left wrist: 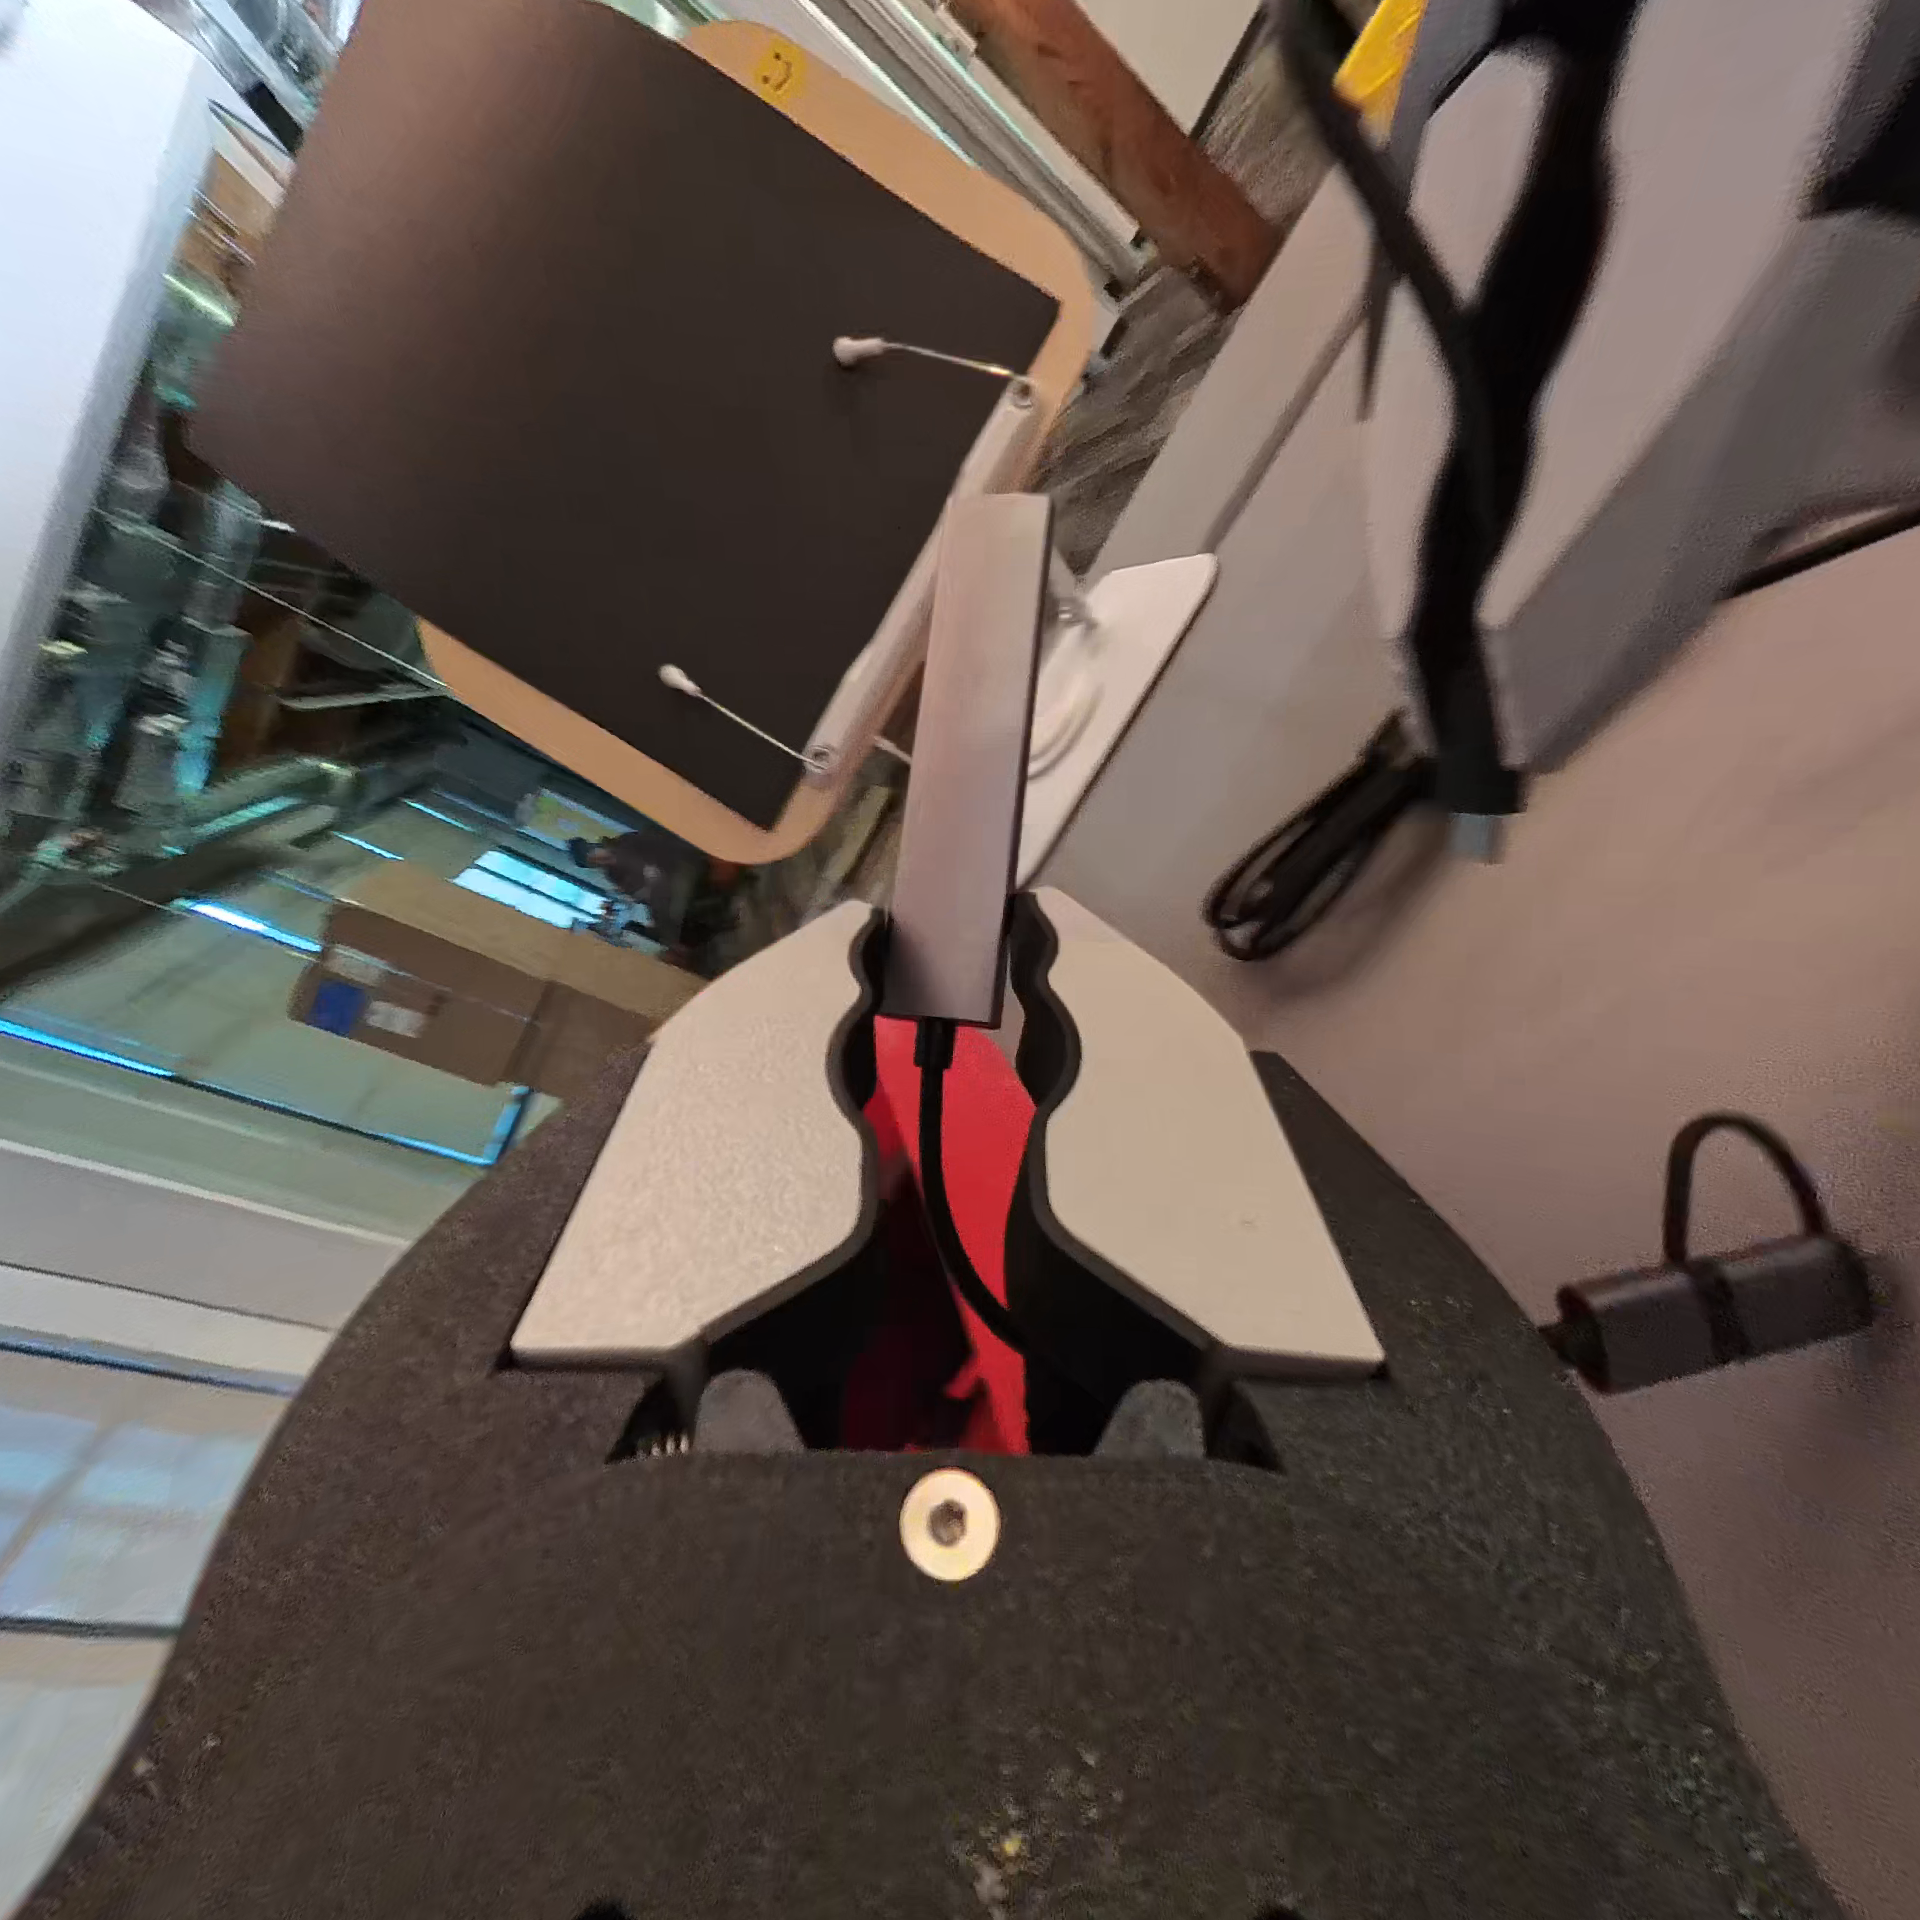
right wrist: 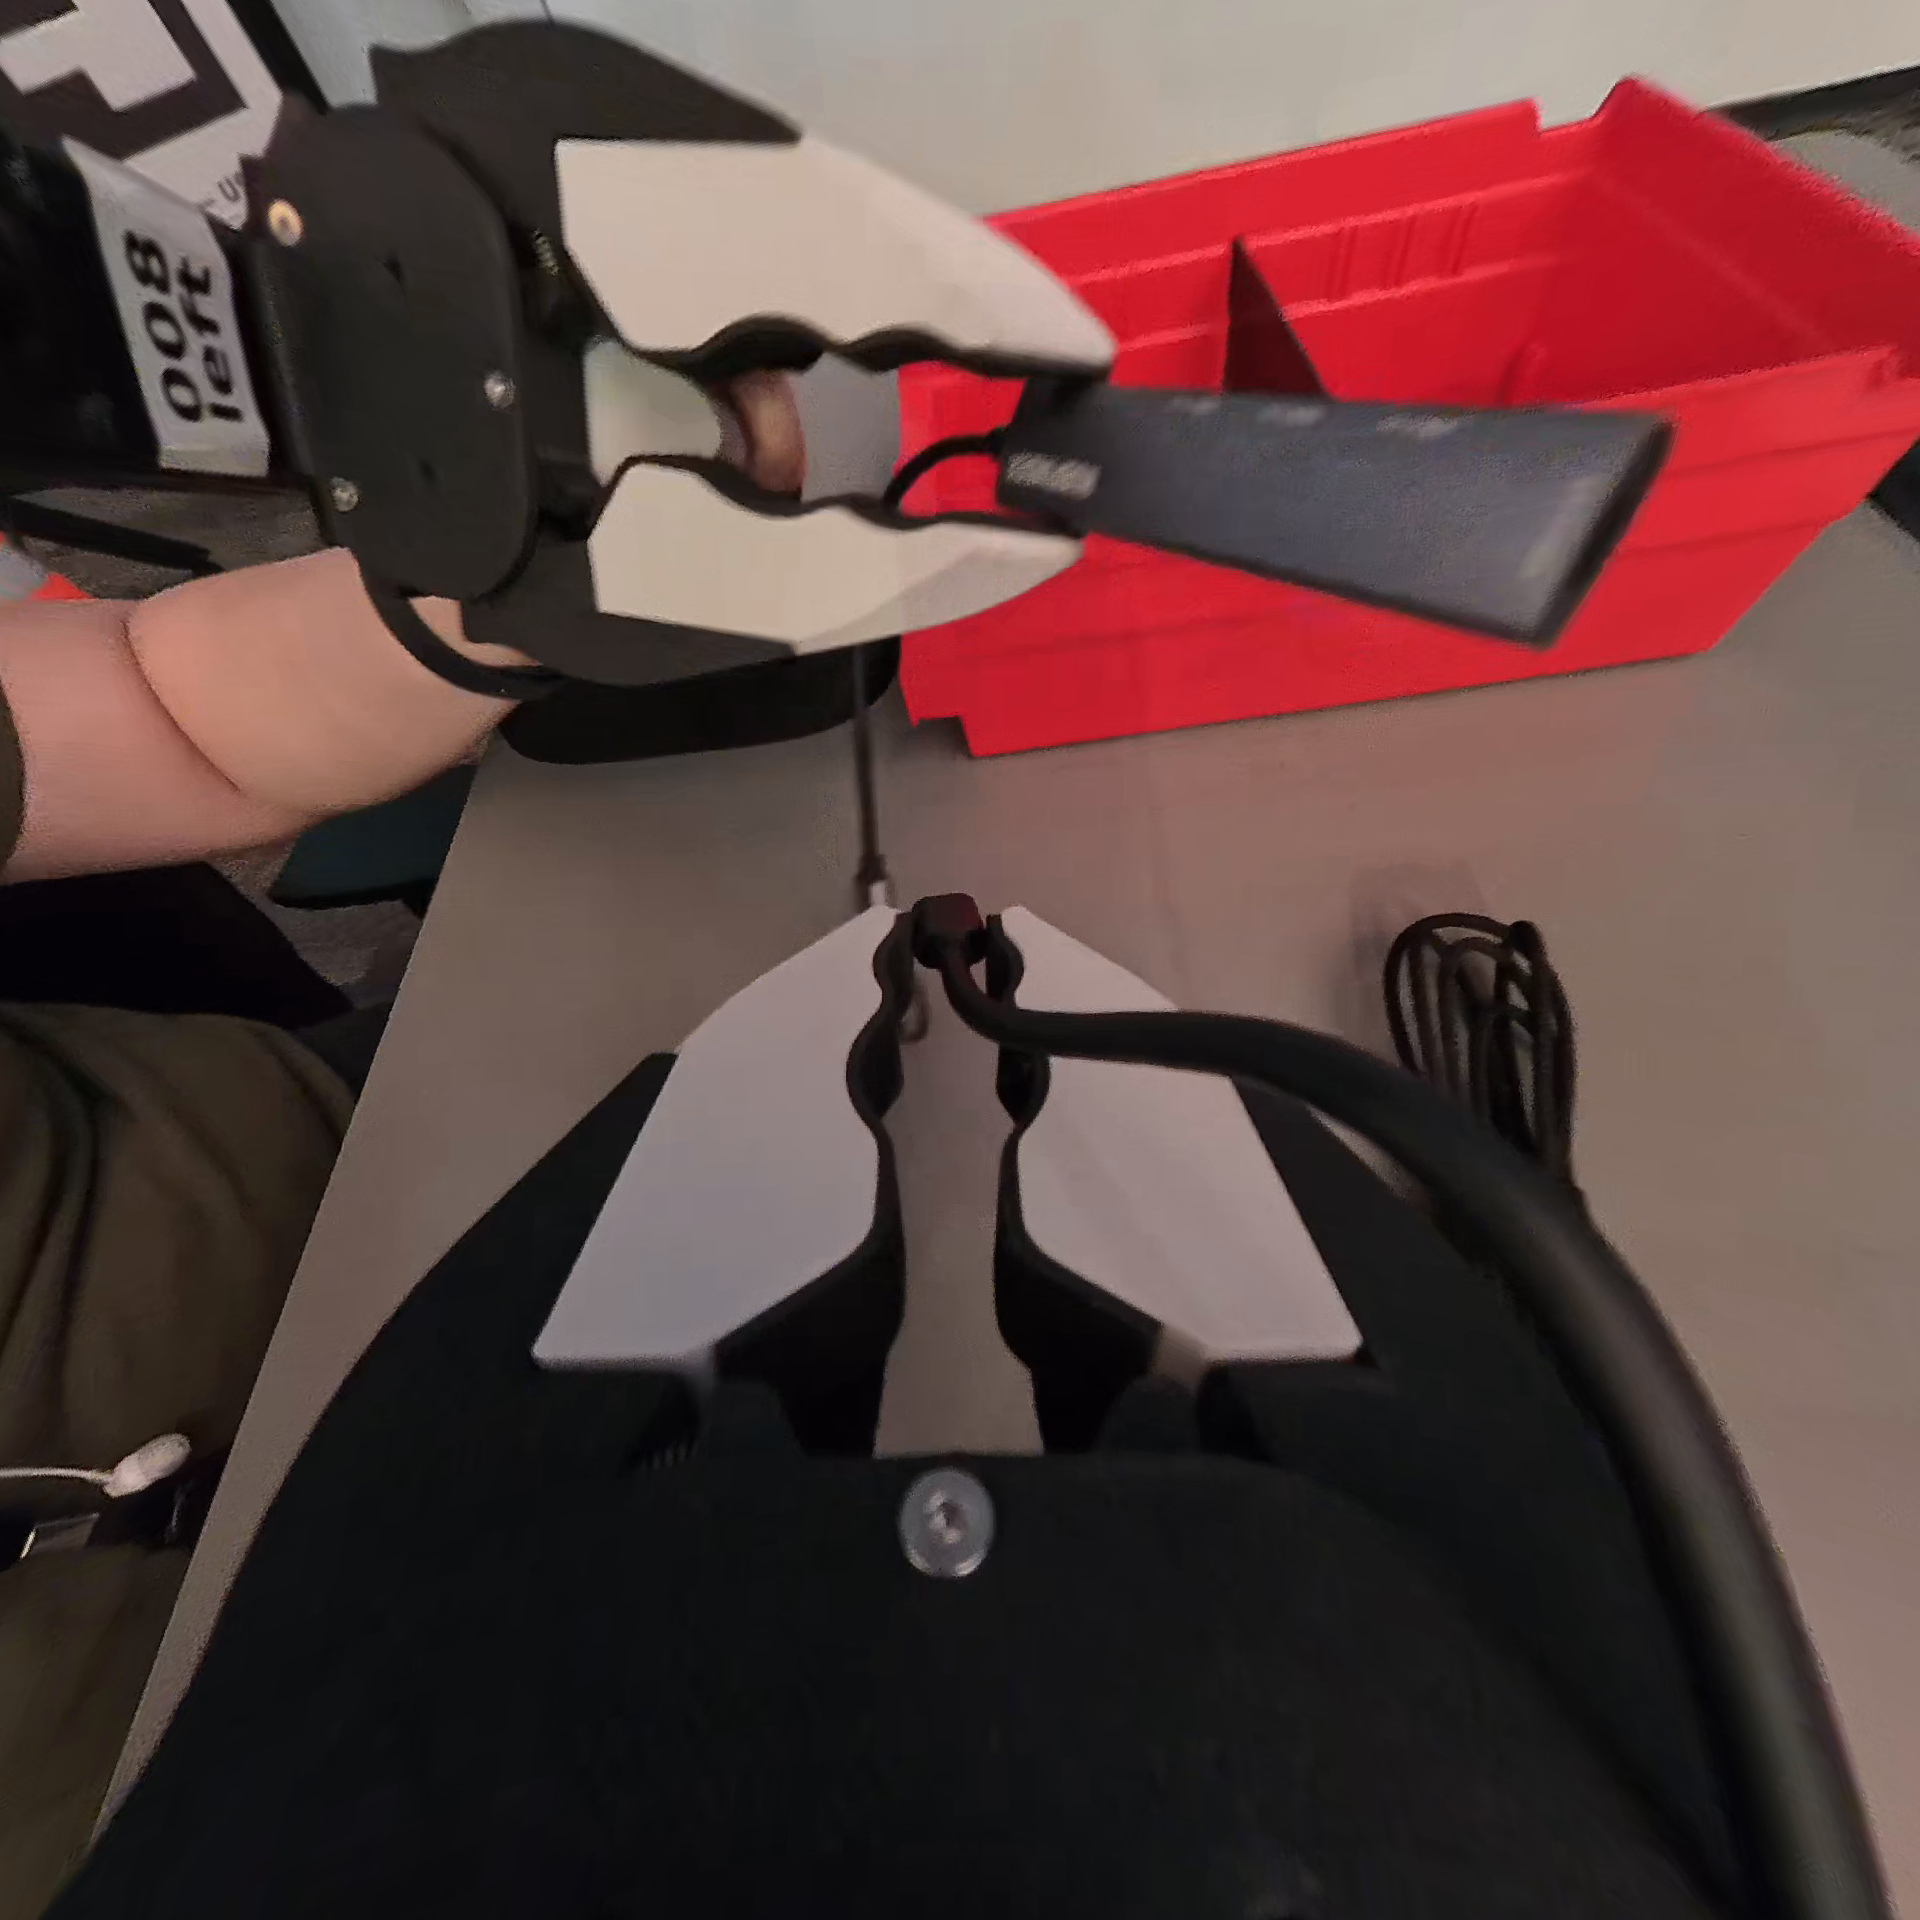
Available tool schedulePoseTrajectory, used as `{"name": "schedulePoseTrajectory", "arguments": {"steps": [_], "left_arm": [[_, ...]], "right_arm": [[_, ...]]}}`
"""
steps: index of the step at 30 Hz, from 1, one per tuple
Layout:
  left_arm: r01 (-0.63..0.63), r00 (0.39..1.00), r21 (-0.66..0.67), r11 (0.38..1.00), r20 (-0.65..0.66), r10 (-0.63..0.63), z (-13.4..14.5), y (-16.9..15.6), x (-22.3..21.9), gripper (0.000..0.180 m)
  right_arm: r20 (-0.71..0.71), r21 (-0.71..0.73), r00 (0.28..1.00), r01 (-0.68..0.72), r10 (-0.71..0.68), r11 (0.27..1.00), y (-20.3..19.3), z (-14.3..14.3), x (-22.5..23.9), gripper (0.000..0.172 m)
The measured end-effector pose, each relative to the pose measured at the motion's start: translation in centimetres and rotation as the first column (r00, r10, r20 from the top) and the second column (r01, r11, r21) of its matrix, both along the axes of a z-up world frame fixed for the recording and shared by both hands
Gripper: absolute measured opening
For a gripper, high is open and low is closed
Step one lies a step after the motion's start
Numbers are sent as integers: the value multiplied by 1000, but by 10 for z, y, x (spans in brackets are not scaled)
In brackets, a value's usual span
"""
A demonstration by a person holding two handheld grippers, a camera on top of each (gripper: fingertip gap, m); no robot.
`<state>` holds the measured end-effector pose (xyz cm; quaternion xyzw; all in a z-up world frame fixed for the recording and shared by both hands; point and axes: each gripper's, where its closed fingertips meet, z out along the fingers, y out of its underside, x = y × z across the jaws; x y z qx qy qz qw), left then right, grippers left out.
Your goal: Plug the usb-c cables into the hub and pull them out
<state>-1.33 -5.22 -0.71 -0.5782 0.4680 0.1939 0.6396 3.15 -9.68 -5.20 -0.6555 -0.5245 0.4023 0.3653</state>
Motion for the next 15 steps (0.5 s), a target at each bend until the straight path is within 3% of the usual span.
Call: {"name": "schedulePoseTrajectory", "arguments": {"steps": [4,6,11,15], "left_arm": [[-71,989,139,988,-122,88,30,39,3,22],[-77,981,177,981,-163,106,31,48,7,22],[-66,942,187,980,-312,123,-20,33,18,22],[-28,940,141,990,-333,74,-52,5,30,22]], "right_arm": [[-47,38,999,-4,6,999,2,22,10,13],[-48,58,998,-30,33,998,-1,29,16,13],[72,34,987,-145,142,989,-17,23,31,13],[171,-39,967,-183,187,982,-23,3,36,13]]}}
